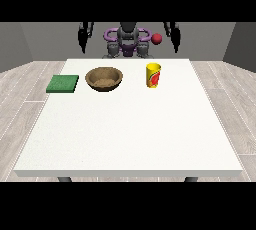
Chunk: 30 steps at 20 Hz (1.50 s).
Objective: Pick the cup and pour the ball into the bowl, then pick the bowl and place it on the pad
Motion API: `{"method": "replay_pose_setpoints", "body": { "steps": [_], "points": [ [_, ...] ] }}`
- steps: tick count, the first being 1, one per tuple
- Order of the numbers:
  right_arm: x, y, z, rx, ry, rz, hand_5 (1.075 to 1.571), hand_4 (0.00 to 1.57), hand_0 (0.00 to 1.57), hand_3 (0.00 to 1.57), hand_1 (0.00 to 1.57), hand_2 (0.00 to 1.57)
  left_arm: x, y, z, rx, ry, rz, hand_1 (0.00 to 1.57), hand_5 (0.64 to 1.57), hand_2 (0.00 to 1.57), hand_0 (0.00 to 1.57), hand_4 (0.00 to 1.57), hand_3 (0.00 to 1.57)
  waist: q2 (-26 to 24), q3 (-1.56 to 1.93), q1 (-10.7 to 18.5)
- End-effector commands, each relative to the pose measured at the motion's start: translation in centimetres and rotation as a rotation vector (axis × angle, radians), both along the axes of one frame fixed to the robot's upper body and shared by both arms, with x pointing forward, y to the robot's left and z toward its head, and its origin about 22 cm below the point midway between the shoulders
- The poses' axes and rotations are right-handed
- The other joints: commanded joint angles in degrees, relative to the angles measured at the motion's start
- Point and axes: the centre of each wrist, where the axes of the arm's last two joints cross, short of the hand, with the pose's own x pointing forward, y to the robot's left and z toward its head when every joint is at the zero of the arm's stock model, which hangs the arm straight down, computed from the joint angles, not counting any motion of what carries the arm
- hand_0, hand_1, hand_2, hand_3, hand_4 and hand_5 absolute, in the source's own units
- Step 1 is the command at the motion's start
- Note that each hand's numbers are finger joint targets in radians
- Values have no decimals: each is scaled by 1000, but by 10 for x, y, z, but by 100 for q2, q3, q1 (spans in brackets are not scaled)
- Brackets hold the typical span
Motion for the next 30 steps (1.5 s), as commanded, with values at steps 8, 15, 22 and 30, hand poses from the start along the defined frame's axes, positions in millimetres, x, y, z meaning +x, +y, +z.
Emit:
{"method": "replay_pose_setpoints", "body": {
  "steps": [8,15,22,30],
  "points": [
    [-16,-6,23,165,167,-63,1539,872,0,0,0,0,-6,-28,25,-246,152,23,0,1565,0,0,642,0,-2231,-56,-415],
    [-26,2,73,168,145,-88,1540,817,0,0,0,0,-2,-46,94,-249,112,30,0,1563,0,0,600,0,-1752,-56,-347],
    [-15,20,82,178,-106,-8,1540,716,0,0,0,0,34,-61,102,-172,-151,63,0,1555,0,0,609,0,-82,-54,-660],
    [7,2,79,187,-282,12,1543,691,0,0,0,0,47,-33,58,-88,-361,64,0,1487,0,0,551,0,1395,-58,-625]
  ]
}}
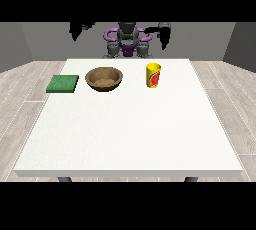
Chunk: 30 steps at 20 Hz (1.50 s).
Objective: Pick the cup and pour the ball into the bowl, then pick the bowl and place it on the pad
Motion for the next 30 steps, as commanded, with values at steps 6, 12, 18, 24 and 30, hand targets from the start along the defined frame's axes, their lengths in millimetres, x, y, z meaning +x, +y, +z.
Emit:
{"method": "replay_pose_setpoints", "body": {
  "steps": [6,12,18,24,30],
  "points": [
    [14,-37,5,0,-101,-1,1553,683,0,0,0,0,18,31,-66,43,-38,2,0,1480,0,0,307,0,749,-2,-156],
    [17,-56,-17,-7,-14,-18,1560,667,0,0,0,0,38,35,-94,81,43,-18,0,1441,0,0,0,0,252,-1,-112],
    [36,-70,-14,10,-43,-34,1562,669,0,0,0,0,50,26,-112,54,35,-22,0,1429,0,0,203,0,441,-1,-39],
    [20,-74,-29,-15,-60,33,1564,675,0,0,0,0,53,46,-134,33,68,42,0,1464,0,0,363,0,499,-3,-395],
    [22,-91,13,-25,-97,92,1569,647,0,140,0,0,40,62,-157,211,18,175,1226,1481,1571,1226,1336,1571,810,-6,-866]
  ]
}}
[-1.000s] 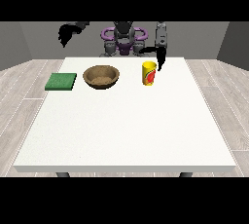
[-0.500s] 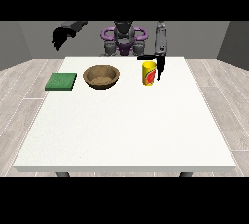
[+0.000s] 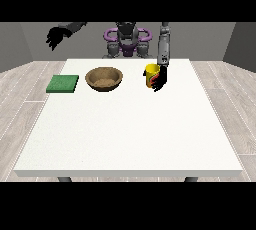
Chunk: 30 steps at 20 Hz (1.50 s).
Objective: Pick the cup and pour the ball into the bowl, then pick the bowl and place it on the pad
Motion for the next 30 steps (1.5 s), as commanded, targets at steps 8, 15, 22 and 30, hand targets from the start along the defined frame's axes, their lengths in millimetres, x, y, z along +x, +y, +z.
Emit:
{"method": "replay_pose_setpoints", "body": {
  "steps": [8,15,22,30],
  "points": [
    [3,-53,27,13,51,-42,1566,634,0,182,0,0,20,-13,8,201,34,91,1285,1413,1571,1285,1408,1571,-377,2,-100],
    [-2,-78,-19,27,233,-71,1564,638,0,302,0,0,41,-72,36,573,64,85,1313,1502,1571,1313,1399,1571,-1372,36,151],
    [0,-73,-45,60,278,-52,1561,675,0,83,0,0,49,-115,37,1004,95,78,1370,1531,1571,1370,1455,1571,-1626,26,212],
    [-7,-92,-68,81,347,-87,1558,693,0,0,0,0,58,-176,63,1307,132,39,1365,1529,1571,1365,1470,1571,-1922,13,430]
  ]
}}
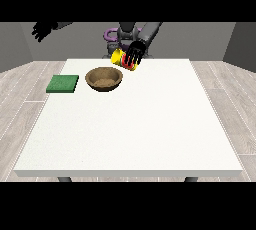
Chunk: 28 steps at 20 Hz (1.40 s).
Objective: Pick the cup and pour the ball into the bowl, then pick the bowl and place it on the pad
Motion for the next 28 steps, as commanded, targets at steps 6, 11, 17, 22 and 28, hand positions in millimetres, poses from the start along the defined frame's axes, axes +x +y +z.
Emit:
{"method": "replay_pose_setpoints", "body": {
  "steps": [6,11,17,22,28],
  "points": [
    [16,-3,2,6,-7,17,1556,694,0,177,0,0,6,-46,25,461,-92,25,1456,1557,1571,1456,1260,1571,-95,-4,-59],
    [30,29,-15,21,27,49,1552,693,0,290,0,0,8,-70,53,669,-122,43,1217,1571,1571,1217,1057,1571,-197,-8,-193],
    [47,39,-7,17,24,84,1549,686,0,329,0,0,-20,-94,52,789,-63,13,333,1569,1276,333,1091,1571,-152,-13,-491],
    [33,27,-4,11,68,30,1548,691,0,271,0,0,-16,-80,50,762,-16,-48,0,1570,1056,0,1106,1547,-398,-19,-166],
    [14,17,-26,2,101,-49,1546,726,0,143,0,0,-4,-34,75,184,-25,19,1042,1567,1571,1042,1269,1438,-582,-44,488]
  ]
}}
